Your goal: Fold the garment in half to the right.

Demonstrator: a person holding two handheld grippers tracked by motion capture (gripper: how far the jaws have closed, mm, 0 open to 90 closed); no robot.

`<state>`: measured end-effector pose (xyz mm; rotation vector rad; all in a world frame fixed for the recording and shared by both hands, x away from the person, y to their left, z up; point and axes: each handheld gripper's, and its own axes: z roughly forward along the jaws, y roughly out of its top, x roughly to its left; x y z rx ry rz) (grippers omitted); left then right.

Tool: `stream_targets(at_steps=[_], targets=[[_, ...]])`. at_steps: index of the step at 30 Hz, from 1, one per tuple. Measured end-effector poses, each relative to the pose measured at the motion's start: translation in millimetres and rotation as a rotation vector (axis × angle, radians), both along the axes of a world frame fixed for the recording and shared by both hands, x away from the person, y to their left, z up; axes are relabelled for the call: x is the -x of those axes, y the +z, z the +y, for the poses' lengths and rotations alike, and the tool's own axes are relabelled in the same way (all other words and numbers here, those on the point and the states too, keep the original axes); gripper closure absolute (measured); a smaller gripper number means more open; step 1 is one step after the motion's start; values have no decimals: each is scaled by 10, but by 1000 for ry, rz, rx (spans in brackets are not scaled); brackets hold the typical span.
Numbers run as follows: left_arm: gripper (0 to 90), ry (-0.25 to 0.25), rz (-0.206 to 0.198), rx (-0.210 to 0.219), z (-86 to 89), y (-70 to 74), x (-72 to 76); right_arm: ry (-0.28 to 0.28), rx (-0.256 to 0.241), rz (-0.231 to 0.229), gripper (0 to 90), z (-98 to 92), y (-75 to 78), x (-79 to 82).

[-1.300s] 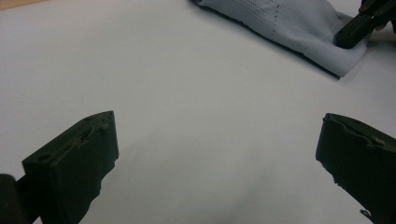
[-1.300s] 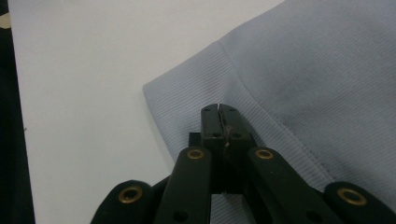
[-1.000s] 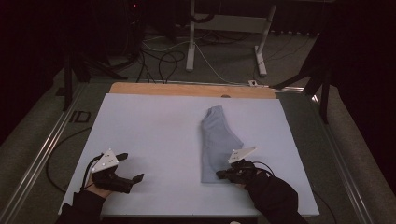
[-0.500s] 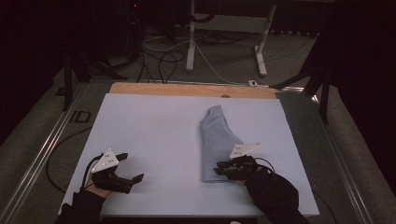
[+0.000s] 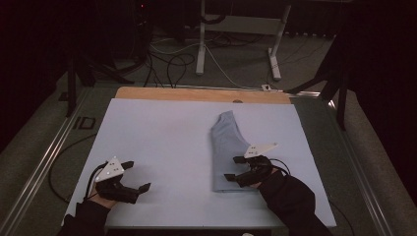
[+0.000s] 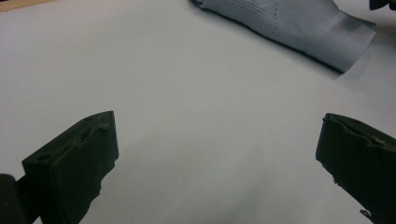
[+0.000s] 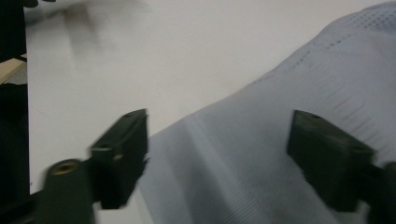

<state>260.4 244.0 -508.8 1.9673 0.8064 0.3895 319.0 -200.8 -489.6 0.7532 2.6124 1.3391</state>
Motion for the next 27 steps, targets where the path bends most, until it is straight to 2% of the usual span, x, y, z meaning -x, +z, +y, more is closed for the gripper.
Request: stream_targets(at_steps=[1,2,4,7,13,21,27], targets=[[4,1,0,1,4,1,0,3,-3,6,124,7,4,-15],[4,0,0,2,6,0,1,14,-7,6,106,11,9,-33],[4,-3,-1,-3,7,0,1,0,-12,19,91,26,26,-67],[4,-1,0,3,12,3,3,6,-26,21,89,27,51,-110],[4,-3,2,4,19,3,2,-19,-60,-9,88,-24,55,-164],[4,1,1,6,24,5,-2,-38,-50,-41,89,-149,100,-145],[4,2,-1,5,25,5,-4,-62,-57,-67,89,-315,114,-124]])
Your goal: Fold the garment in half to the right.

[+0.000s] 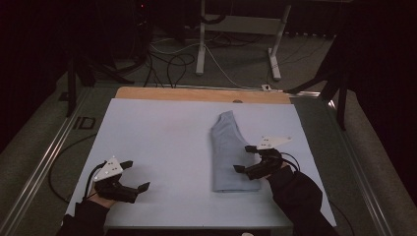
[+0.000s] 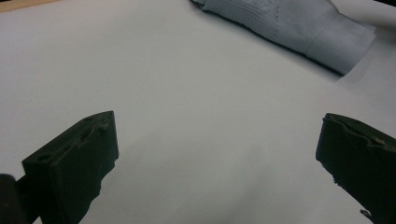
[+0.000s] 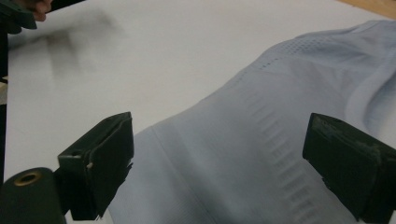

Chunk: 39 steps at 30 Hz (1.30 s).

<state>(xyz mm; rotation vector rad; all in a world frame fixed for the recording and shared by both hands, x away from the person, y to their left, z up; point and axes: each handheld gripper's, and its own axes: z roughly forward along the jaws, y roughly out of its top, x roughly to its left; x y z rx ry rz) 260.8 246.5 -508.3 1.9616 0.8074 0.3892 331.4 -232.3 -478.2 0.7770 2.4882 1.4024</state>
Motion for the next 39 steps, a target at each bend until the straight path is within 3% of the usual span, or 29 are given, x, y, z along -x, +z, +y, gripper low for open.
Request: stream_targets(at_steps=[9,12,18,25,32,39], targets=[[4,6,-5,-5,8,2,-5,-66,-17,-33,89,-288,-87,98],[4,1,-6,-3,5,0,-2,-102,4,-40,88,-381,-131,125],[4,-7,-9,0,-1,-1,7,-131,4,1,88,-493,-250,205],[4,-19,-14,-5,-2,-5,14,-178,2,14,88,-612,-393,313],[4,-15,-7,-11,-11,-27,20,-210,28,-2,88,-650,-463,435],[4,-17,-8,-14,-30,-35,23,-216,34,-22,89,-621,-470,451]])
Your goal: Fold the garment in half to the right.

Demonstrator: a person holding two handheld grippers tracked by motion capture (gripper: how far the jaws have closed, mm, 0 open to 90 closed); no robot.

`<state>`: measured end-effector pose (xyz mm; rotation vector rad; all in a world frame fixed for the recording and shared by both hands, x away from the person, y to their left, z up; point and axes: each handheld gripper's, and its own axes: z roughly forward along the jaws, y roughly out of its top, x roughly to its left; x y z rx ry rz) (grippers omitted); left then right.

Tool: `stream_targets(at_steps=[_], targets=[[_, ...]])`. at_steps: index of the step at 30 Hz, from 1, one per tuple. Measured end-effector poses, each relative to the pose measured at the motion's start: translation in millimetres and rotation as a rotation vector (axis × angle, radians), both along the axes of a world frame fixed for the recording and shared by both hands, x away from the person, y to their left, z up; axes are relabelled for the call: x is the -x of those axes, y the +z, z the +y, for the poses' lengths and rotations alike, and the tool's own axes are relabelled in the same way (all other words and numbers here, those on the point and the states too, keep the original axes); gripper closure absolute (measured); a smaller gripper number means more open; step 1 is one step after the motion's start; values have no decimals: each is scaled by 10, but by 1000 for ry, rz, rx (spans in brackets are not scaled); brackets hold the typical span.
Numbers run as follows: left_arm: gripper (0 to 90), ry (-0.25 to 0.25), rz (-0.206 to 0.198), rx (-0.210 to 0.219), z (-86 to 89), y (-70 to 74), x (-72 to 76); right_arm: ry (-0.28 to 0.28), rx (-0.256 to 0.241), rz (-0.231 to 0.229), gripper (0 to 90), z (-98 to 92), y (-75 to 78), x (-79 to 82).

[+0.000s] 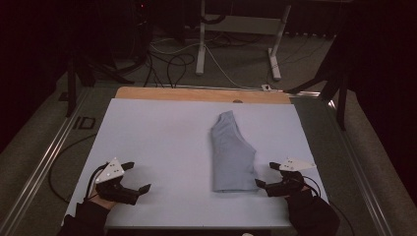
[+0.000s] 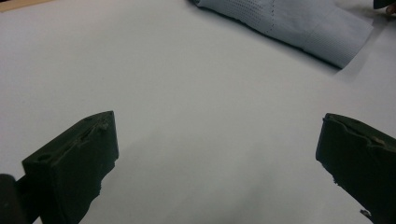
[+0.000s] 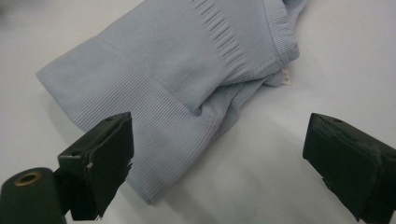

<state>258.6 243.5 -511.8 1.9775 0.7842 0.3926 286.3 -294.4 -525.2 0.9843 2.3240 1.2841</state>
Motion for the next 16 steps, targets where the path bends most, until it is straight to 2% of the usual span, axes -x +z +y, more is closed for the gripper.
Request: stream_targets(at_steps=[3,7,16], targets=[[4,-4,0,1,-4,-1,-6,7,15,-10,89,16,-17,-16],[4,-5,-7,-3,-11,0,-1,11,3,-10,89,41,-12,-31],[4,1,-12,-7,-6,2,2,9,11,-14,89,55,-13,-25]])
